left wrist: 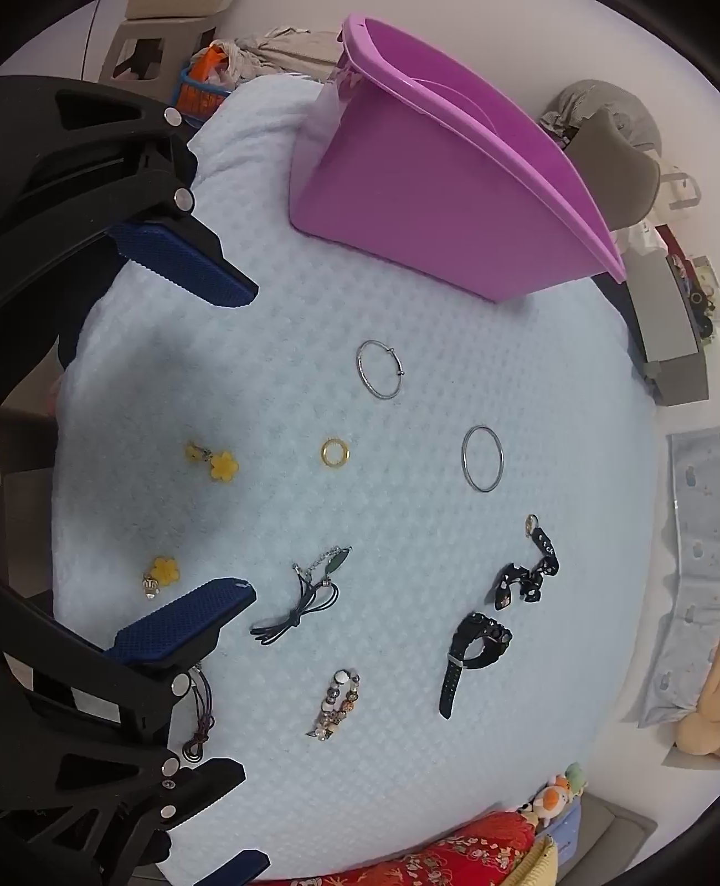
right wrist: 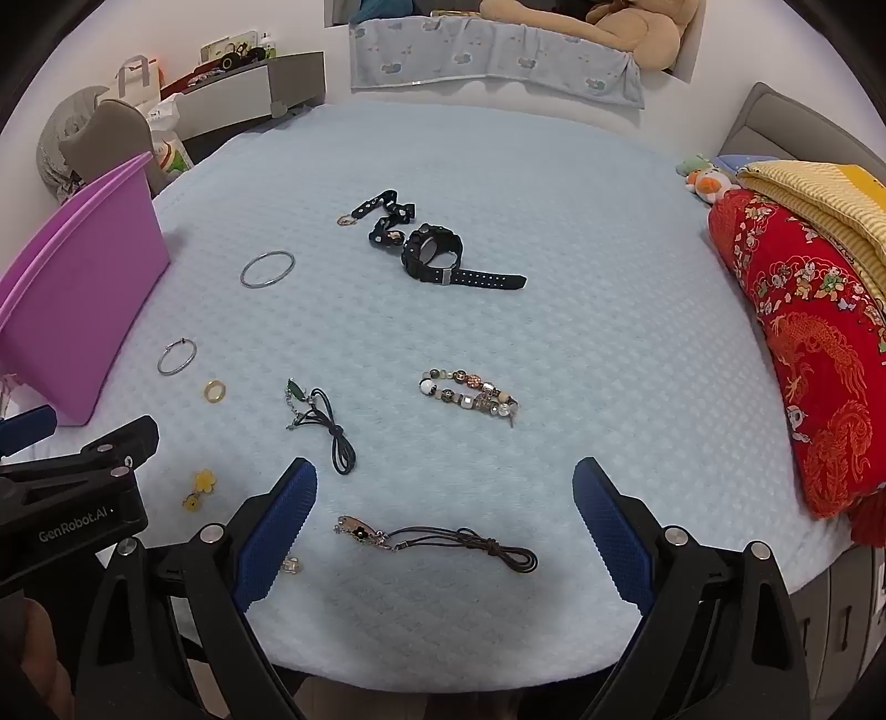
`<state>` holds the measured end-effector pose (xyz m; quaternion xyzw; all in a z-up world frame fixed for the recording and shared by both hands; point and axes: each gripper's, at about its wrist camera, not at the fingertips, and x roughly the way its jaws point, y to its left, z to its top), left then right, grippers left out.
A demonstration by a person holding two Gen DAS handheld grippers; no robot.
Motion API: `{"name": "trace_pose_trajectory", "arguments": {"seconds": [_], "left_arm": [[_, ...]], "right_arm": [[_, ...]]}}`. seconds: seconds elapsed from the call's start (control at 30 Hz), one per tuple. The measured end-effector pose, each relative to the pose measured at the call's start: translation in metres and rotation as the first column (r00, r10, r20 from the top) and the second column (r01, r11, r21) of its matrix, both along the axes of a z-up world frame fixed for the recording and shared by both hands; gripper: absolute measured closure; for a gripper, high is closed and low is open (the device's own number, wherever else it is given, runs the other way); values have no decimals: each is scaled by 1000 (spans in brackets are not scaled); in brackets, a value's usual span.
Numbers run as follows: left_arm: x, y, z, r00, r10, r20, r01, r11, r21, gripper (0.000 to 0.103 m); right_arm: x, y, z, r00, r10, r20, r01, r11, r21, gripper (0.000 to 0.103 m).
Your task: Organize jewelry
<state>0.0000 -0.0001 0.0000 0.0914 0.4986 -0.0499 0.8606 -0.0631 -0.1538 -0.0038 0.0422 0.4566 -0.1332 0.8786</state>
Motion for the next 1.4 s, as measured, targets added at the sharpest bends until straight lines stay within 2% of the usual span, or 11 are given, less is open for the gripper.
{"name": "trace_pose_trajectory", "arguments": {"seconds": [1.4], "left_arm": [[0, 3, 0, 1000, 3, 0, -3, 1000, 2, 6]], "right_arm": [[0, 1, -3, 1000, 12, -1, -12, 1000, 17, 13]]}}
